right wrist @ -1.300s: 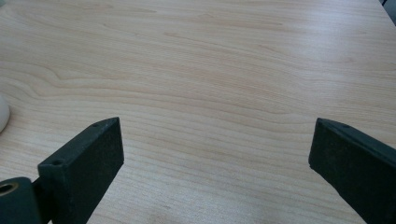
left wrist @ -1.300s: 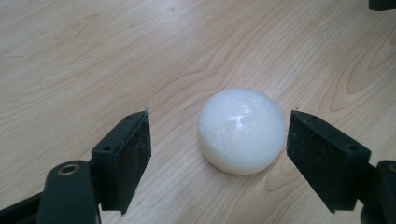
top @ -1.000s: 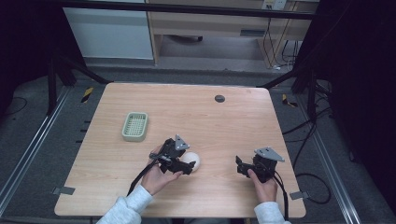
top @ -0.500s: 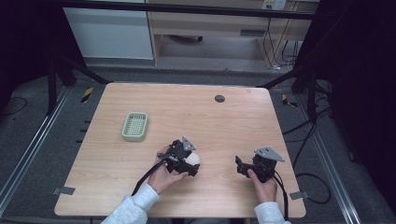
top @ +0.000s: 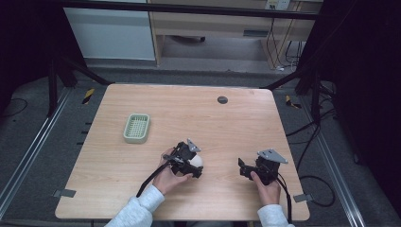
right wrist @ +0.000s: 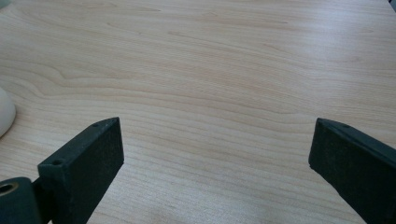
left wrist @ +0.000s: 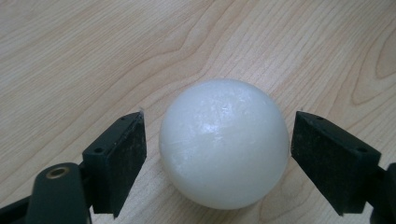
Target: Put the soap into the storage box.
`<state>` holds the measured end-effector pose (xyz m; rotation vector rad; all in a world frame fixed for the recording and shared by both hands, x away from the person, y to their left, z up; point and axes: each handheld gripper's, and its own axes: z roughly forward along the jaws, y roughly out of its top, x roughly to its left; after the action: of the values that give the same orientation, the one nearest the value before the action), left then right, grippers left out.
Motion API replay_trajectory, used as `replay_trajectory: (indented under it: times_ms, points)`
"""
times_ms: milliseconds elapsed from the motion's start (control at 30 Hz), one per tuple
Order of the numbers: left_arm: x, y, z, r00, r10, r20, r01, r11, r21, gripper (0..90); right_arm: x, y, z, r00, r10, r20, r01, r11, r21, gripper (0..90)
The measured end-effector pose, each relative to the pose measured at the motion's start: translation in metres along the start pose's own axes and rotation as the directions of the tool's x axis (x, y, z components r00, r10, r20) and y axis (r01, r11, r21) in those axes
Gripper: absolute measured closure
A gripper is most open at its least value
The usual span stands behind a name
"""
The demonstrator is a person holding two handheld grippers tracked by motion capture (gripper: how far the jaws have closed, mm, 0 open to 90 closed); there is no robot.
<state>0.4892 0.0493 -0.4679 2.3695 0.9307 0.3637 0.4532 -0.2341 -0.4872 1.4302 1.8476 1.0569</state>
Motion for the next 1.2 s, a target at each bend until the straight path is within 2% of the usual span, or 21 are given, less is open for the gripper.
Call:
replay_trajectory:
  times_ms: [400,700,833,1200]
  points:
    - [0.002,-0.001,0.007,0.9998,-0.013,0.011,0.013,0.9993,0.035,19.9,0.000,0.000,0.000,1.0000,-0.005,0.002,0.005,1.000,0.004,3.6]
    - [0.002,-0.001,0.009,0.9996,-0.018,0.021,0.017,0.9991,0.038,23.7,0.000,0.000,0.000,1.0000,-0.005,0.002,0.005,1.000,0.004,3.6]
    - [0.002,-0.001,0.010,0.9992,-0.032,0.024,0.031,0.9986,0.043,23.7,0.000,0.000,0.000,1.0000,-0.005,0.001,0.005,1.000,0.004,3.6]
    - [0.001,-0.002,0.011,0.9997,-0.019,0.012,0.019,0.9987,0.047,24.0,0.001,0.000,0.000,1.0000,-0.005,0.001,0.005,1.000,0.004,3.6]
